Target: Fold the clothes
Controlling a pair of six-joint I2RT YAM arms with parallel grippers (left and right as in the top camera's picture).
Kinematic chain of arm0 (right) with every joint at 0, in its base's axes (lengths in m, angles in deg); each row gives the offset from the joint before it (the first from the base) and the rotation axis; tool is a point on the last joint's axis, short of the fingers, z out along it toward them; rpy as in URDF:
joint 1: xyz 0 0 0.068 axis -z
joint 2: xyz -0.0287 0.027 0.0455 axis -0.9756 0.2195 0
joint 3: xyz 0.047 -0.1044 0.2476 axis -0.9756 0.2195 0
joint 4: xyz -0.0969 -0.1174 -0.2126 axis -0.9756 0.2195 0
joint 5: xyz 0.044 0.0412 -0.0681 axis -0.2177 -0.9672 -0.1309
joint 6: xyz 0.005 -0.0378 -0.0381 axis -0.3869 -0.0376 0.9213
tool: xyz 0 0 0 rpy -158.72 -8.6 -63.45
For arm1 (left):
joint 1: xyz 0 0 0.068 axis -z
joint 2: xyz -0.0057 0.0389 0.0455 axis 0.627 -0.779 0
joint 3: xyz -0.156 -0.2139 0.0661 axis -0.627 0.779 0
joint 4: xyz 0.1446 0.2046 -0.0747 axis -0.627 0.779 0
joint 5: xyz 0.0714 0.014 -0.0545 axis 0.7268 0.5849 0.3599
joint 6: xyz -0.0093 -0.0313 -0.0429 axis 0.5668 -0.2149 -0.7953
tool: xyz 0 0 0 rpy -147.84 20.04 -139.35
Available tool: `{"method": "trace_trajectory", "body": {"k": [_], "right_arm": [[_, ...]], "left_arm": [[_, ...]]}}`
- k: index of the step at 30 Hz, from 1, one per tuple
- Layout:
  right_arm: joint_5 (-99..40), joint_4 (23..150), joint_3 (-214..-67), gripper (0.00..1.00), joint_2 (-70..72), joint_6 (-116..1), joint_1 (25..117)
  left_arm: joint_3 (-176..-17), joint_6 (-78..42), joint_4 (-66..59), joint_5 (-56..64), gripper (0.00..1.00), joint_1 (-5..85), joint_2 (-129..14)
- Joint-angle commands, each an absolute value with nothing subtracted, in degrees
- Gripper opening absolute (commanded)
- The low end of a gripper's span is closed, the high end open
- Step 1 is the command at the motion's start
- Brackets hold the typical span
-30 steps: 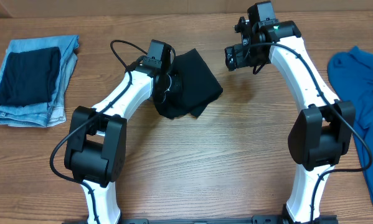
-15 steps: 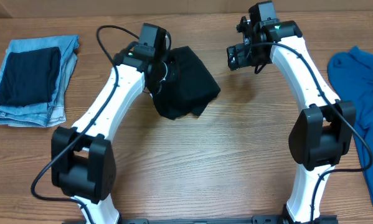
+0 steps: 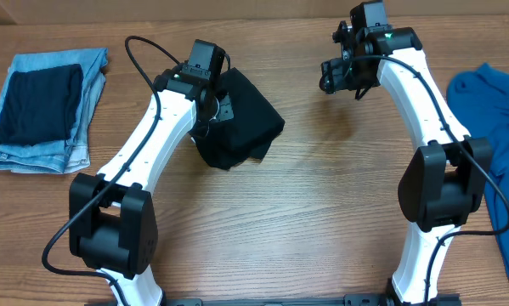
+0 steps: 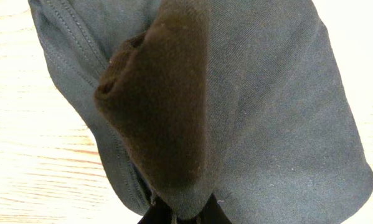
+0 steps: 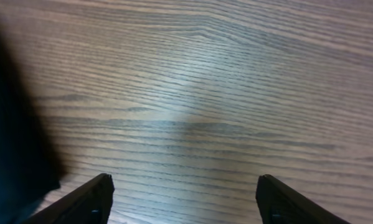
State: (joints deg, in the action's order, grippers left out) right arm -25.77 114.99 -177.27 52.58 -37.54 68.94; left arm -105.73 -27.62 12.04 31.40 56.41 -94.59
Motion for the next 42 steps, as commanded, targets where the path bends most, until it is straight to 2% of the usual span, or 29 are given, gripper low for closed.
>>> {"method": "trace_trajectory", "body": {"k": [1,13,17,21,30,35,42], "right_arm": [[-26.1,115.0,-178.1,0.74,51.0,-37.4,71.2],[-26.3,115.3,-178.1,0.74,51.0,-37.3,77.1],[-26.3,115.6,-178.1,0.74,51.0,-37.3,78.2],[-26.3,115.7,-178.1,0.74,51.0,-37.3,78.9],[-26.3,115.7,-178.1,0.73,51.0,-37.3,78.9],[-26.3,115.9,-178.1,0.70,51.0,-37.3,78.9],[-26.2,116.0,-178.1,0.69,51.0,-37.3,78.9]], "left_arm": [[-105.6,-26.7,10.9,30.6,0.04,56.5,-93.8],[-107.3,-25.4,1.3,27.4,0.04,67.4,-93.8],[-107.4,-25.4,0.2,27.3,0.04,68.2,-93.8],[-109.6,-25.4,2.6,27.7,0.04,66.5,-93.8],[-115.2,-25.5,21.7,32.2,0.04,58.1,-93.9],[-113.6,-26.3,23.3,35.0,0.04,55.5,-93.9],[-103.3,-26.4,16.8,35.4,0.04,54.5,-94.0]]}}
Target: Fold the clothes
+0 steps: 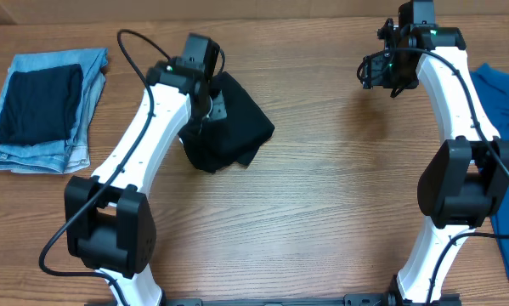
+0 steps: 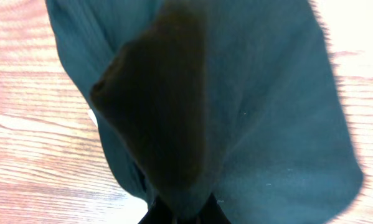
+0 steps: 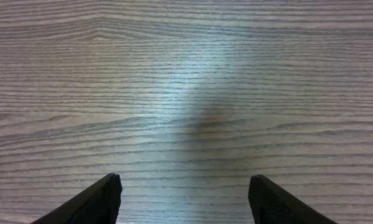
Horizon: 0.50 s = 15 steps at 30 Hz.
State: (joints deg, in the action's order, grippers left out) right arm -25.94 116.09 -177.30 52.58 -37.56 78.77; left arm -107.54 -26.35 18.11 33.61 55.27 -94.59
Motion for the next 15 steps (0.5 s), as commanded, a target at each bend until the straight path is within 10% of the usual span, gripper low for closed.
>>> {"method": "trace_trajectory", "body": {"k": [1,15], "right_arm": [[-26.2,116.0,-178.1,0.69,51.0,-37.3,78.9],[-26.2,116.1,-178.1,0.69,51.0,-37.3,79.0]], "left_arm": [[-102.7,-26.5,17.1,35.8,0.04,54.1,-94.0],[-96.9,-27.8,14.1,41.0,0.04,50.2,-94.3]]}}
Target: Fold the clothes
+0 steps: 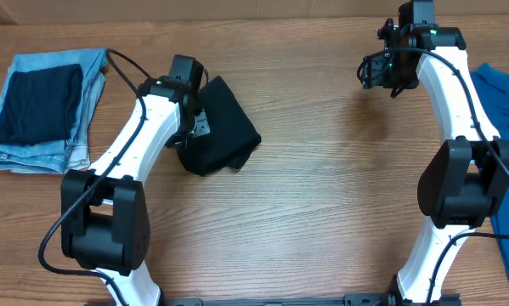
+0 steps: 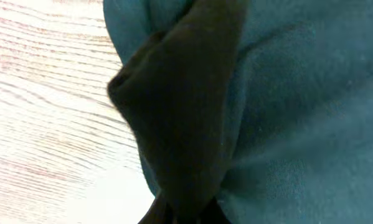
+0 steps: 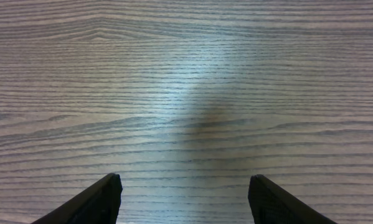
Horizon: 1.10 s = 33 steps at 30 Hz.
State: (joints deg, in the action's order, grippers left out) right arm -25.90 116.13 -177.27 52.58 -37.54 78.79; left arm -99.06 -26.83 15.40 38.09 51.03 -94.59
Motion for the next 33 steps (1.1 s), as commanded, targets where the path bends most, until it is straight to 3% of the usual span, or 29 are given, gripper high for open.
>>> {"method": "trace_trajectory", "body": {"k": [1,7,9,11,14,17,22,25,26,27,28,30,33], "right_arm": [[-26.2,116.2,-178.1,0.68,51.0,-36.4,79.0],[-26.2,116.2,-178.1,0.68,51.0,-36.4,79.0],[-26.2,116.2,-178.1,0.69,51.0,-36.4,79.0],[-26.2,116.3,-178.1,0.69,51.0,-36.4,79.0],[-26.2,116.3,-178.1,0.69,51.0,-36.4,79.0],[-26.2,116.3,-178.1,0.69,51.0,-36.4,79.0],[-26.2,116.2,-178.1,0.69,51.0,-36.4,79.0],[-26.4,116.2,-178.1,0.70,51.0,-36.5,79.0],[-26.5,116.2,-178.1,0.70,51.0,-36.5,79.0],[-27.1,116.3,-178.1,0.69,51.0,-36.5,79.0],[-27.8,116.4,-178.1,0.52,51.0,-36.5,79.0],[-32.0,117.5,-178.1,0.04,51.0,-36.4,78.9],[-40.3,119.3,-178.1,0.04,51.0,-35.7,77.4]], "left_arm": [[-95.0,-27.8,12.6,41.9,0.04,50.0,-94.6],[-93.4,-27.8,11.9,45.5,0.06,49.5,-95.9],[-93.4,-27.7,11.9,45.5,0.38,49.0,-96.5],[-93.5,-25.6,11.9,45.7,0.59,48.4,-96.7],[-95.9,-24.8,14.3,46.1,0.76,47.4,-96.6],[-101.8,-24.8,19.7,48.3,0.82,46.7,-96.6],[-112.8,-24.8,28.1,49.4,0.84,46.9,-96.6],[-115.7,-24.6,28.9,46.0,0.80,47.1,-96.6],[-115.7,-24.0,28.9,44.4,0.72,47.1,-96.6],[-115.5,-23.6,29.0,43.5,0.41,47.1,-96.9],[-114.9,-23.7,28.9,43.3,0.04,47.1,-97.2],[-113.4,-23.7,28.7,43.3,0.04,47.1,-98.3],[-110.2,-23.7,27.1,42.7,0.04,47.1,-100.6]]}}
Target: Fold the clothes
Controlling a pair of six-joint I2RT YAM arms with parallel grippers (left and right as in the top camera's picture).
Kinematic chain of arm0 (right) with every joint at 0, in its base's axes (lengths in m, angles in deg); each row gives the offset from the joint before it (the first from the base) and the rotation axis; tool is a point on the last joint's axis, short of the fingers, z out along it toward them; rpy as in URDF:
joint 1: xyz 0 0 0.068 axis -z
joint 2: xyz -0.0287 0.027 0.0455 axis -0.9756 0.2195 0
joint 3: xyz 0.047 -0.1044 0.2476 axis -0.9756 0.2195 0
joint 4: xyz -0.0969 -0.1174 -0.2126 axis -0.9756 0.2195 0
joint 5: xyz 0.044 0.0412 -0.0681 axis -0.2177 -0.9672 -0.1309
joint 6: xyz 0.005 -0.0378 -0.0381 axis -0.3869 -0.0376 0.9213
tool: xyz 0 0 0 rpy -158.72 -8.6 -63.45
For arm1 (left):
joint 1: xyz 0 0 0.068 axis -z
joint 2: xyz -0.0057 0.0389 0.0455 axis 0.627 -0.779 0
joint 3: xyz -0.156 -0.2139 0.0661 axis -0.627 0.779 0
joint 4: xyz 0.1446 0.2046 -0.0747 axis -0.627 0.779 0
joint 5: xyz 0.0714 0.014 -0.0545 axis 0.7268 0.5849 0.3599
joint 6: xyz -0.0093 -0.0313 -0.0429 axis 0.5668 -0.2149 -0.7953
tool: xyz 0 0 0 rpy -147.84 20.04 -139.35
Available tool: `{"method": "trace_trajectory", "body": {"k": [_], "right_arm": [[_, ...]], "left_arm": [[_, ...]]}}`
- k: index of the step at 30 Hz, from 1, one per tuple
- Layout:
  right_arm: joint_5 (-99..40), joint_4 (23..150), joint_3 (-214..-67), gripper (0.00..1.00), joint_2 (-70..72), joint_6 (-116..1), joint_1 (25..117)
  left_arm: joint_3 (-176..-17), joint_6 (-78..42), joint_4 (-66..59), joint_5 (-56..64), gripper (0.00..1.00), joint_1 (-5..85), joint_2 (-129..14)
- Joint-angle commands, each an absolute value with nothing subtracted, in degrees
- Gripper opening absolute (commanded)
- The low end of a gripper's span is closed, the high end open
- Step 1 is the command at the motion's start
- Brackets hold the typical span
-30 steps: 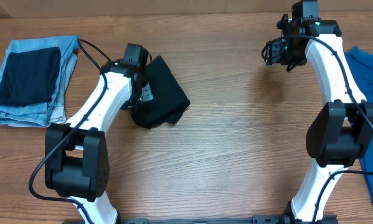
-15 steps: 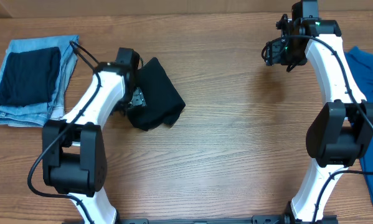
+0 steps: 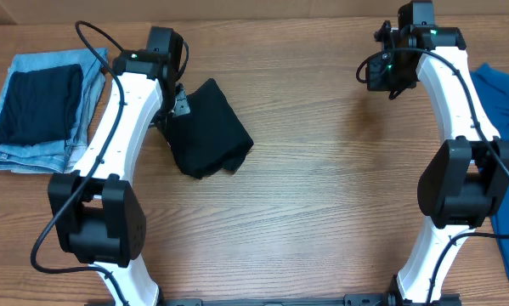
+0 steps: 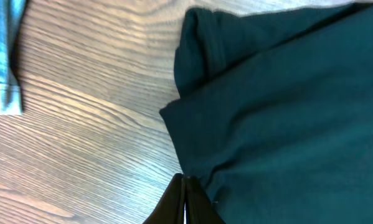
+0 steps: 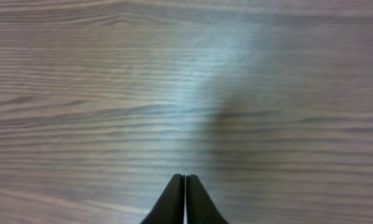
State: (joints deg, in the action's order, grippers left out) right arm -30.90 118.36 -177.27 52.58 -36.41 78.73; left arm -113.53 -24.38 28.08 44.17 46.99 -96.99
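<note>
A black garment [image 3: 210, 127] lies bunched on the wooden table left of centre; in the left wrist view it shows as dark teal cloth [image 4: 286, 112]. My left gripper [image 3: 175, 104] is at its upper left edge, fingers pressed together [image 4: 185, 178] with the cloth's edge running right into the tips. My right gripper [image 3: 376, 73] hangs over bare table at the back right, and it is shut [image 5: 185, 177] with nothing in it.
A stack of folded jeans [image 3: 86, 85] with a folded dark garment [image 3: 35, 104] on top sits at the far left; its denim edge [image 4: 12, 56] shows in the left wrist view. A blue garment [image 3: 502, 110] lies crumpled at the right edge.
My left gripper has moved left and toward the back, and the black garment has come with it, now lying flatter. My right gripper, open before, is now shut.
First my left gripper held the black garment hanging near the table's middle, while the open right gripper stood beside it. Then the right arm was further right. The left gripper and garment stood further left at each moment, now close to the folded stack.
</note>
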Motion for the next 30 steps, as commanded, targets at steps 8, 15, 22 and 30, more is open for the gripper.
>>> {"method": "trace_trajectory", "body": {"k": [8,15,22,30], "right_arm": [[-62.2,123.6,-178.1,0.04,51.0,-19.1,66.2],[-63.3,118.1,-178.0,0.04,51.0,-18.7,55.3],[-63.4,113.8,-177.9,0.04,54.3,-24.1,52.0],[-69.8,111.1,-177.9,0.04,61.9,-24.6,49.2]], "left_arm": [[-109.1,-20.6,21.0,40.5,0.04,47.1,-103.2],[-109.1,-18.7,17.5,40.9,0.04,47.0,-103.2],[-106.8,-17.7,14.6,41.0,0.04,46.2,-103.3],[-103.6,-17.2,11.0,41.0,0.04,45.1,-103.3]]}}
